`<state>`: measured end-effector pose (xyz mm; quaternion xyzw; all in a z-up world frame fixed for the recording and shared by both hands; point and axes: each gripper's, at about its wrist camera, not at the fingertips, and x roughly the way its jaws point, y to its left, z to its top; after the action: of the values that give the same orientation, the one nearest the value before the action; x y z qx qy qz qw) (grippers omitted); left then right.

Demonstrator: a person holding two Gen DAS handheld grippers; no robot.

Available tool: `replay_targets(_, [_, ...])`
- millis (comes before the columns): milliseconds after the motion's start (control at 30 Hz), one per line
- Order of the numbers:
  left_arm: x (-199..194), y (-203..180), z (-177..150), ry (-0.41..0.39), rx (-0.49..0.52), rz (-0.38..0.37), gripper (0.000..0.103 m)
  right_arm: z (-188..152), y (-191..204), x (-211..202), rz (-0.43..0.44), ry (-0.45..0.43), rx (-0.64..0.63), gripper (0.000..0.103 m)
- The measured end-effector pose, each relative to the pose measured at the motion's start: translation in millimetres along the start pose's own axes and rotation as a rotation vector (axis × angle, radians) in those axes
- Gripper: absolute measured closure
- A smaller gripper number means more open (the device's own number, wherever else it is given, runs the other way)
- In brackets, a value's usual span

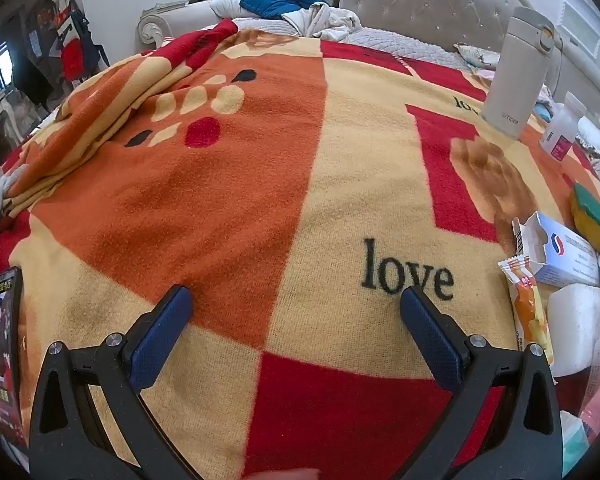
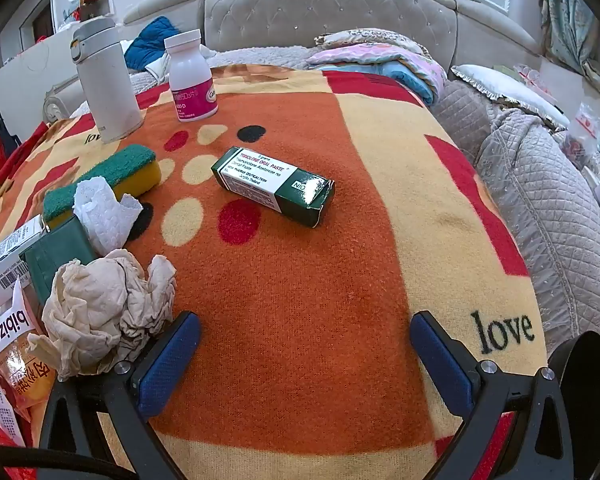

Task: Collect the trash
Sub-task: 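Move both tools over the cluttered blanket toward the trash items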

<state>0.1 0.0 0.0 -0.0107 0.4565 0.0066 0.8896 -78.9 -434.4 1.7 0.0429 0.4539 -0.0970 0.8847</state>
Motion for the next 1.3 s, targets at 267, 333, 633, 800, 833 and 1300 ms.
replay_targets(267, [-10, 2, -8, 0.027, -0.012, 0.034, 0.0, 0, 0, 0, 0.003, 0.005, 0.002, 0.0])
replay_targets(333, [-16, 2, -12, 0.021, -0.007, 0.047, 0.0, 1, -2, -2, 0.029, 0.039, -0.013, 0.0])
replay_targets(633, [-84, -19, -28, -0.118, 0.033, 0.021, 0.0, -31, -7, -79, -0.053, -0.066, -0.053, 0.0])
replay_targets(800, [-116, -40, -34, -0.167, 0.051, -0.025, 0.0, -40, 7, -125, 0.003, -0.168, -0.002, 0.0])
replay_targets(833, [-124, -46, -36, -0.18, 0.062, -0.03, 0.0, -42, 10, -133, 0.02, -0.183, 0.006, 0.0])
replay_targets(1300, [-178, -89, -51, -0.275, 0.096, -0.088, 0.0, -50, 47, -189, 0.094, -0.337, 0.017, 0.0])
